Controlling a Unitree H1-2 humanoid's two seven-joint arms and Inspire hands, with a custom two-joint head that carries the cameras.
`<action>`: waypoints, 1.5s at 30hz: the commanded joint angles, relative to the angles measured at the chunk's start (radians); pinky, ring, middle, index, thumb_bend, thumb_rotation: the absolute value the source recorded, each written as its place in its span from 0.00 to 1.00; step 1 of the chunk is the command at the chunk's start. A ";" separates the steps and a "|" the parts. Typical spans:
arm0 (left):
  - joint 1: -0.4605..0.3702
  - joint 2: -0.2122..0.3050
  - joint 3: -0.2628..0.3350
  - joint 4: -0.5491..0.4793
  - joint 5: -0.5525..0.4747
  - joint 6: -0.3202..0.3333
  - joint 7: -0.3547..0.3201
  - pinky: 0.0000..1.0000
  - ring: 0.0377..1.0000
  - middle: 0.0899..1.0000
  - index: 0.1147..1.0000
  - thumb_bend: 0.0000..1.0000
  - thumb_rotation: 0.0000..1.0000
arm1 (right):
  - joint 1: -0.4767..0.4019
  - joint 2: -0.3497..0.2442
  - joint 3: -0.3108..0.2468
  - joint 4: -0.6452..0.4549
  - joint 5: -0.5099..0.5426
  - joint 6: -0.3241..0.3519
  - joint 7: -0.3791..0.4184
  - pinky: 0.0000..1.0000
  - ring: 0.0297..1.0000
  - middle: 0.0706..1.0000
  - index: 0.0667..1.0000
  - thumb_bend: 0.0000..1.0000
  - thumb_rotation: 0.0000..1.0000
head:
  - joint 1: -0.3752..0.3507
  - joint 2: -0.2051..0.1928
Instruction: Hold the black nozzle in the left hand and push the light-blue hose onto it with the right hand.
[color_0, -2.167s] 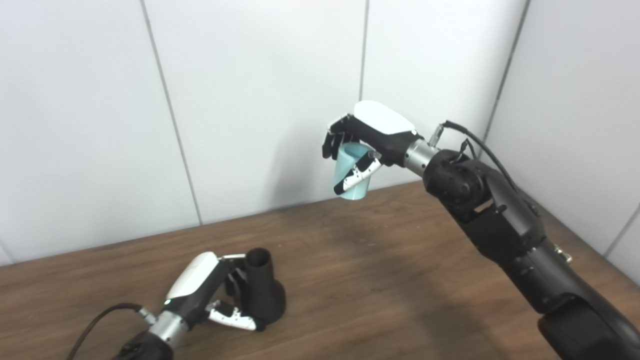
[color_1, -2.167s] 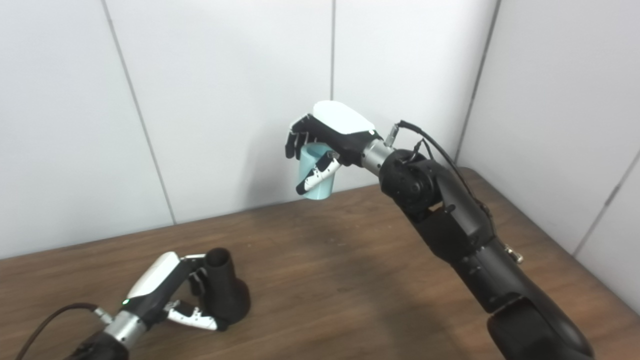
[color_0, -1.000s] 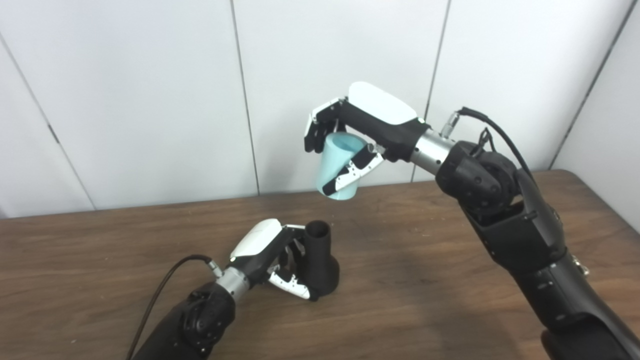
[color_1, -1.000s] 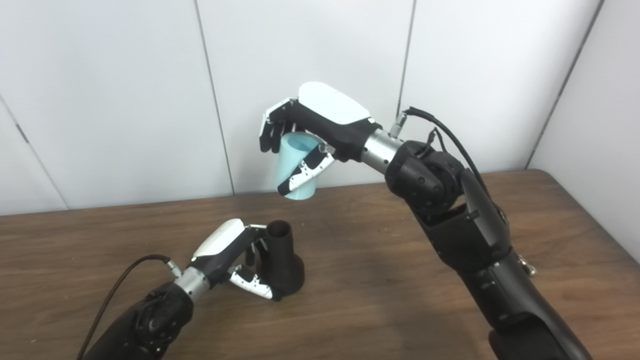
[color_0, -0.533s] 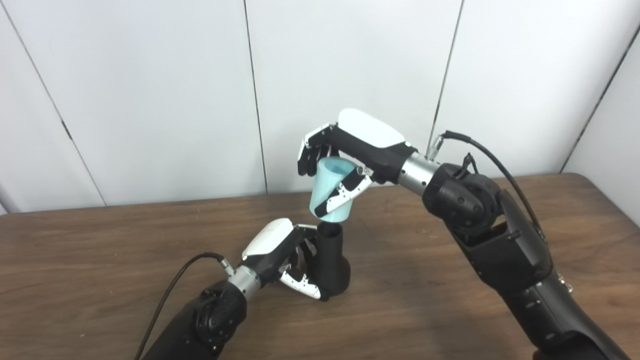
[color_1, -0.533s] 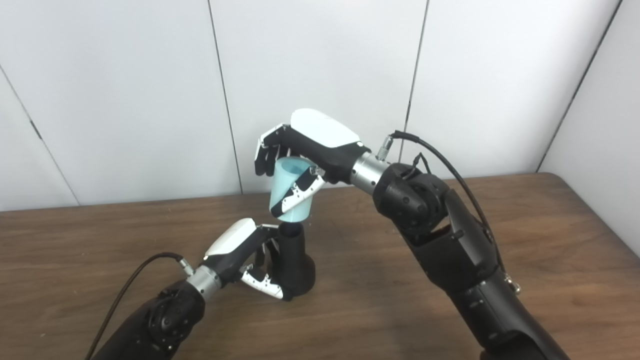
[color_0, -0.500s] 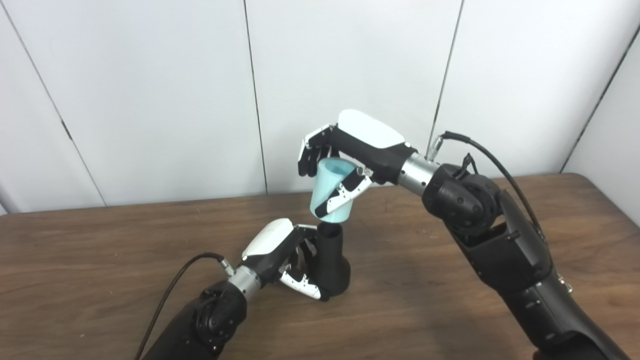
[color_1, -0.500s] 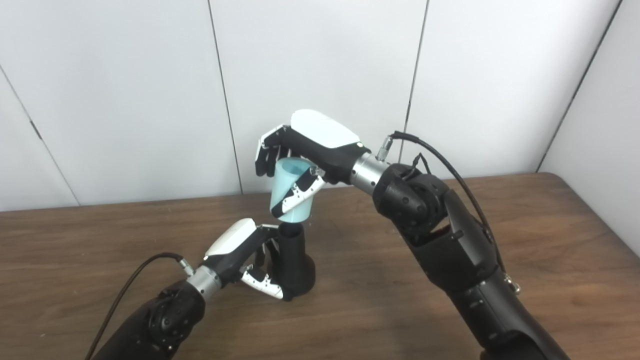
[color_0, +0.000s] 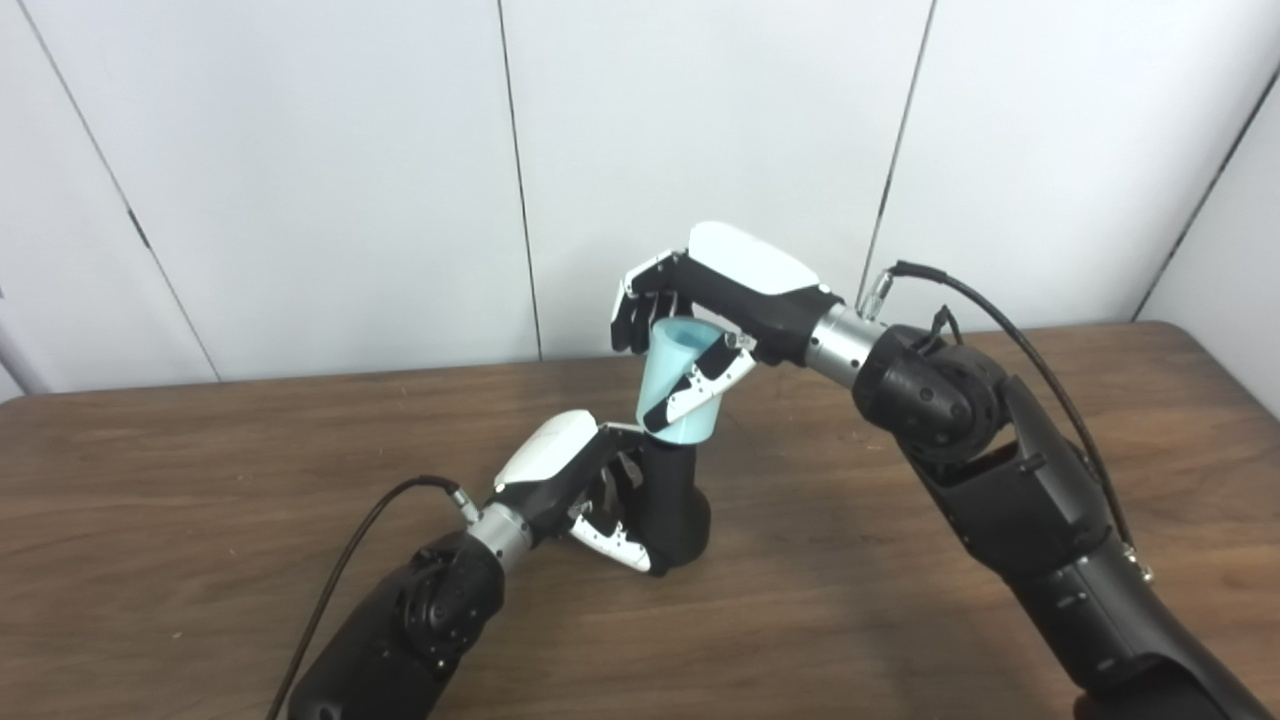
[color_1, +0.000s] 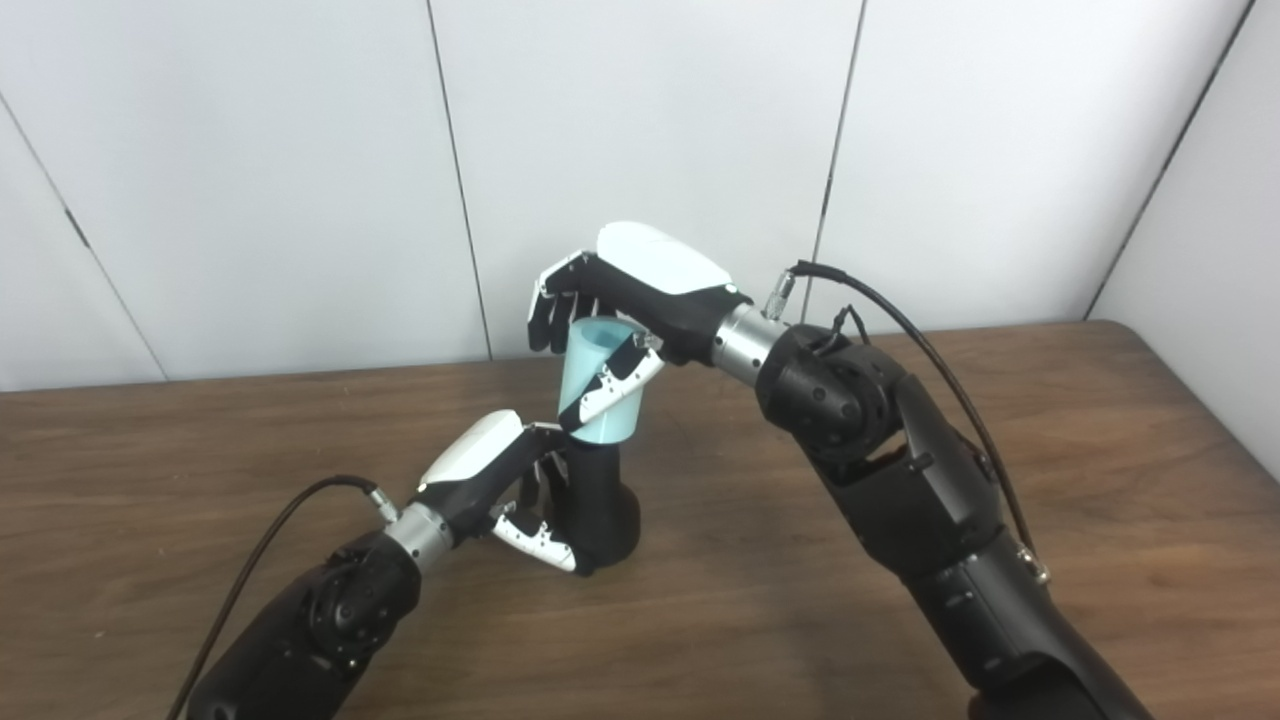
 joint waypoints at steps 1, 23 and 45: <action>0.022 0.007 -0.027 0.020 0.027 0.031 -0.062 0.41 0.42 0.41 0.42 0.53 0.00 | -0.043 -0.021 -0.009 -0.026 0.015 -0.022 0.000 0.35 0.42 0.46 0.46 0.50 0.00 | 0.000 0.001; 0.030 0.009 -0.023 -0.028 0.039 0.060 -0.071 0.39 0.41 0.40 0.43 0.53 0.00 | 0.000 0.024 -0.001 -0.012 0.016 -0.015 0.004 0.35 0.41 0.45 0.47 0.50 0.00 | 0.014 0.038; 0.021 0.009 -0.017 -0.018 0.029 0.063 -0.083 0.35 0.39 0.39 0.43 0.53 0.00 | 0.020 0.025 0.015 -0.017 0.033 -0.030 0.016 0.36 0.42 0.45 0.47 0.50 0.00 | 0.016 0.053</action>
